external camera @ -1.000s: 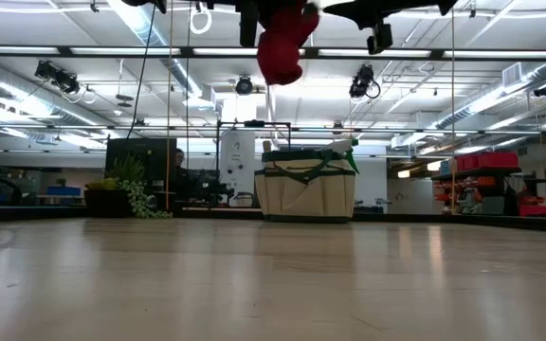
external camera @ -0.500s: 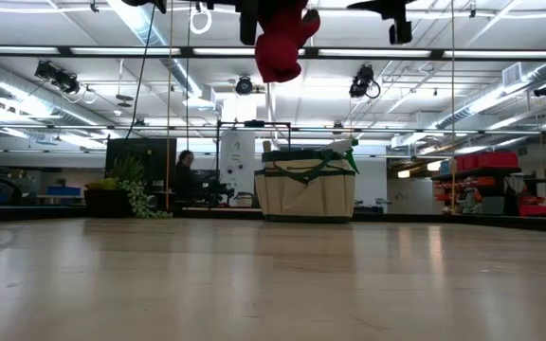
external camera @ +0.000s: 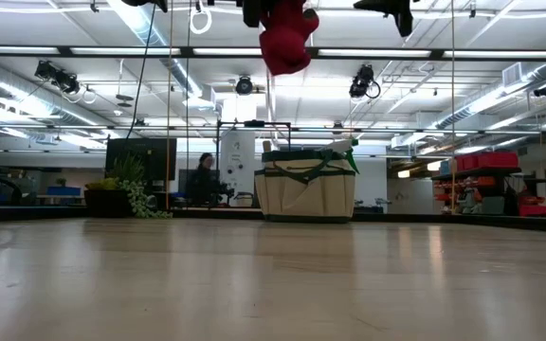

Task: Pick & Place Garden tools in Gardening bag
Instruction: Put the red gloves into the white gardening bag

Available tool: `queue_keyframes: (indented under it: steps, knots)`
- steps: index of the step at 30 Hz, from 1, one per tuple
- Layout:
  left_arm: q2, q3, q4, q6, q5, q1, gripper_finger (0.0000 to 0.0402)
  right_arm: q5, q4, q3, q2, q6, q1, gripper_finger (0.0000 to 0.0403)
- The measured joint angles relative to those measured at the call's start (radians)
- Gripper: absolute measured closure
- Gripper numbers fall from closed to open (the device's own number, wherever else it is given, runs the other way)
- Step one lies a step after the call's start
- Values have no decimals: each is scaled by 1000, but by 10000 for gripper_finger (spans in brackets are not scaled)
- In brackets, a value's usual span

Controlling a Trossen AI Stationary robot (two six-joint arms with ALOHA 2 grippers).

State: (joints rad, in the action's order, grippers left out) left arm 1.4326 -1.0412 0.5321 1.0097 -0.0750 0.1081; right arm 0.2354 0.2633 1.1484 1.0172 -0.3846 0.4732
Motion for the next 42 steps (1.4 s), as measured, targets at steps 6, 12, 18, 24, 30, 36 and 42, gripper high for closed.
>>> queue_keyframes:
  steps: [6,12,18,24,30,36,42]
  knots:
    - [0,0,1,-157,1,1,396,-18,-60,0,0,173,-13,302]
    - [0,0,0,-327,1,13,395,-10,-99,0,-2,306,-19,350]
    - [0,0,0,-440,1,13,396,-8,-99,0,-2,365,-19,396]
    - [0,-6,-12,-540,2,13,396,-8,-96,0,-6,387,-19,399]
    - [0,-117,-174,-580,17,14,396,-15,-96,0,-51,403,-19,401]
    - [0,-242,-355,-648,21,45,396,-72,-41,0,-121,429,-19,402]
    - [0,-322,-460,-795,95,98,393,-70,15,0,-169,452,-19,403]
